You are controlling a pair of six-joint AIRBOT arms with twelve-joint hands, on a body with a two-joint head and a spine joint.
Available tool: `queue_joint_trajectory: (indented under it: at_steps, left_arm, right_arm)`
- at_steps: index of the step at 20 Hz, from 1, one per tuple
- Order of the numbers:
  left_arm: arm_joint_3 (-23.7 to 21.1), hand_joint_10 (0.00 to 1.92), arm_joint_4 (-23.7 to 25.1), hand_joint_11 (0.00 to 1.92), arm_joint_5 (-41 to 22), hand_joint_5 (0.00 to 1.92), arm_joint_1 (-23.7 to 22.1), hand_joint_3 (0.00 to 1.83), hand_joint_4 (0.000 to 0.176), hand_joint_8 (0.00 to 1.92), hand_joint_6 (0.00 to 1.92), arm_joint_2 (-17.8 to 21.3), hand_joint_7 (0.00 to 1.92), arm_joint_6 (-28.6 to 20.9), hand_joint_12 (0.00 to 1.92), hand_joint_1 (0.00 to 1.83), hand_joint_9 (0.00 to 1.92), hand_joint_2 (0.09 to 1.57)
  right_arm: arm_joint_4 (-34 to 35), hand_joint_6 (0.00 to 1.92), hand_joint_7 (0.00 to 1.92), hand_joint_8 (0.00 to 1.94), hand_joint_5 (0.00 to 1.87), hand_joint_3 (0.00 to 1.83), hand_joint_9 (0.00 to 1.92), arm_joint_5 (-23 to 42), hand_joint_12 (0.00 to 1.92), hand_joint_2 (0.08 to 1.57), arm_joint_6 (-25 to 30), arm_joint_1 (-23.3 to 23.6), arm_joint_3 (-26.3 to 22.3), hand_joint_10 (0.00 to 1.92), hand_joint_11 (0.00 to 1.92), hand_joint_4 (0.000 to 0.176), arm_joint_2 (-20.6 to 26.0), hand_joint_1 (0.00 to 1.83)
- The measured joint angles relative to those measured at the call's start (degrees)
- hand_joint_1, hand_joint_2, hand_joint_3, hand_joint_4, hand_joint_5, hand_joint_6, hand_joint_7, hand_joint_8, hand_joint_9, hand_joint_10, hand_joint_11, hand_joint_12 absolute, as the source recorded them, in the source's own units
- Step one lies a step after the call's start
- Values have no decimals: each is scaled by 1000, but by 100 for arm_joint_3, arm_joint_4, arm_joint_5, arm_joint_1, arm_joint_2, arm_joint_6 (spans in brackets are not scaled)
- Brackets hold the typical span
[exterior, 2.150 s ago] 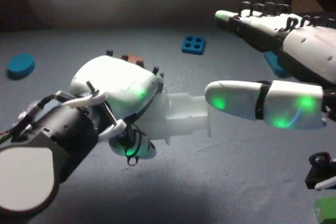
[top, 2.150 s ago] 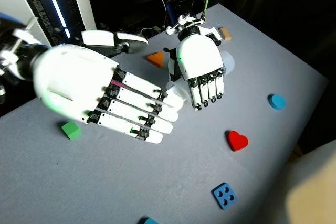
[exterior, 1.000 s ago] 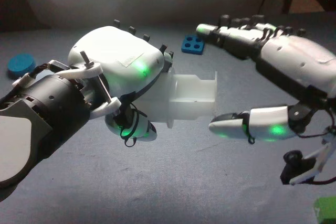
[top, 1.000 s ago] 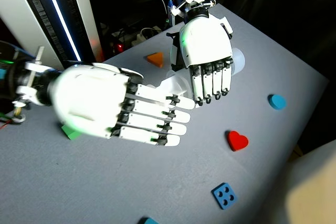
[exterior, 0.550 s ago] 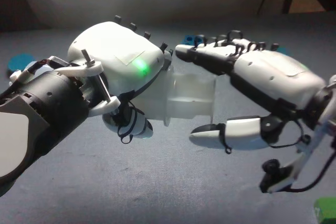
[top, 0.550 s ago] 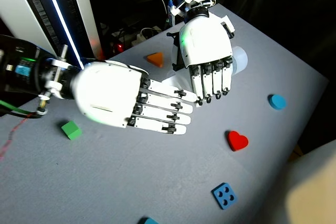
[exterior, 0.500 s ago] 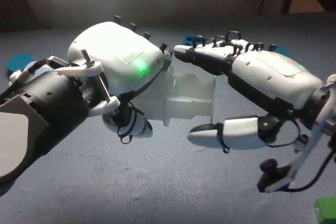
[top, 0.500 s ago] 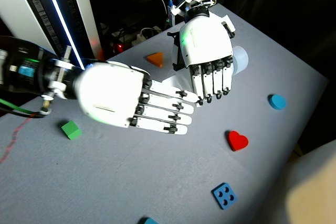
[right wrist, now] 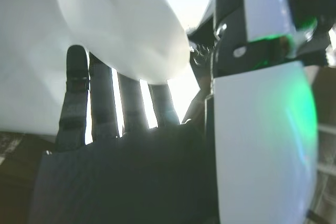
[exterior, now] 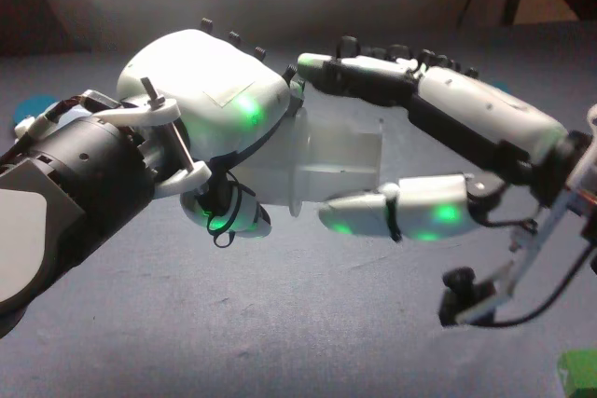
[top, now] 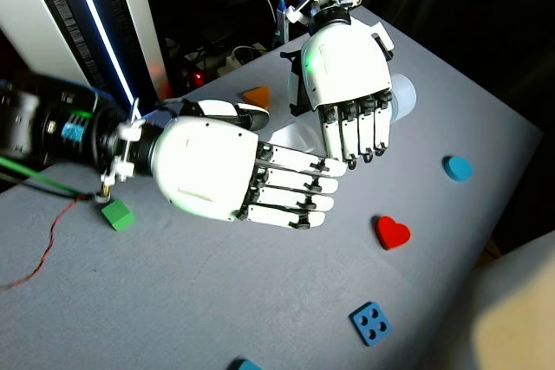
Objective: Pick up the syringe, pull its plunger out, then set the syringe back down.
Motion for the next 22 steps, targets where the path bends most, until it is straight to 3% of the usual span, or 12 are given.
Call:
queue_joint_trajectory:
  at_steps: [2, 5, 13, 14, 16, 18, 22]
  left_arm:
    - [0, 1366, -9, 835, -2, 815, -11, 0, 0, 1034, 1057, 0, 966, 2, 1237, 1372, 857, 1145]
    - [0, 1384, -11, 822, -17, 813, -48, 1, 0, 1054, 1071, 0, 953, 4, 1256, 1369, 839, 1150]
    - [0, 1376, -11, 798, -98, 817, -63, 0, 0, 1011, 1087, 0, 974, 2, 1273, 1370, 839, 1146]
    - [0, 1289, -11, 804, -98, 850, -63, 3, 0, 988, 1029, 2, 958, 4, 1499, 1467, 827, 1129]
    - [31, 1306, -9, 839, -96, 815, -63, 0, 0, 1027, 1051, 2, 924, 7, 1540, 1487, 788, 1137]
    - [35, 1380, -11, 798, -74, 839, -63, 0, 0, 1051, 1076, 7, 931, 48, 1308, 1373, 838, 1149]
    - [35, 1388, -20, 831, -35, 793, -94, 1, 0, 1068, 1121, 9, 931, 70, 1274, 1367, 836, 1157]
  right_arm:
    - [-297, 9, 399, 9, 333, 1, 326, 275, 721, 920, 398, -240, 201, 12, 0, 0, -103, 932]
    - [-299, 9, 429, 10, 351, 2, 339, 734, 741, 925, 463, -328, 433, 10, 0, 0, -367, 931]
    - [326, 1, 419, 1, 335, 3, 344, 1003, 756, 937, 101, -345, 494, 3, 0, 0, -669, 954]
    - [326, 5, 424, 2, 347, 0, 347, 1014, 747, 930, 46, -345, 514, 3, 0, 0, -702, 963]
    - [361, 6, 428, 3, 355, 0, 355, 1034, 733, 927, -70, -345, 566, 6, 0, 0, -752, 971]
    - [533, 4, 418, 3, 356, 0, 359, 1038, 779, 922, -190, -345, 610, 6, 0, 0, -809, 963]
    - [859, 8, 442, 11, 370, 0, 377, 1062, 783, 913, -407, -310, 693, 10, 0, 0, -946, 1009]
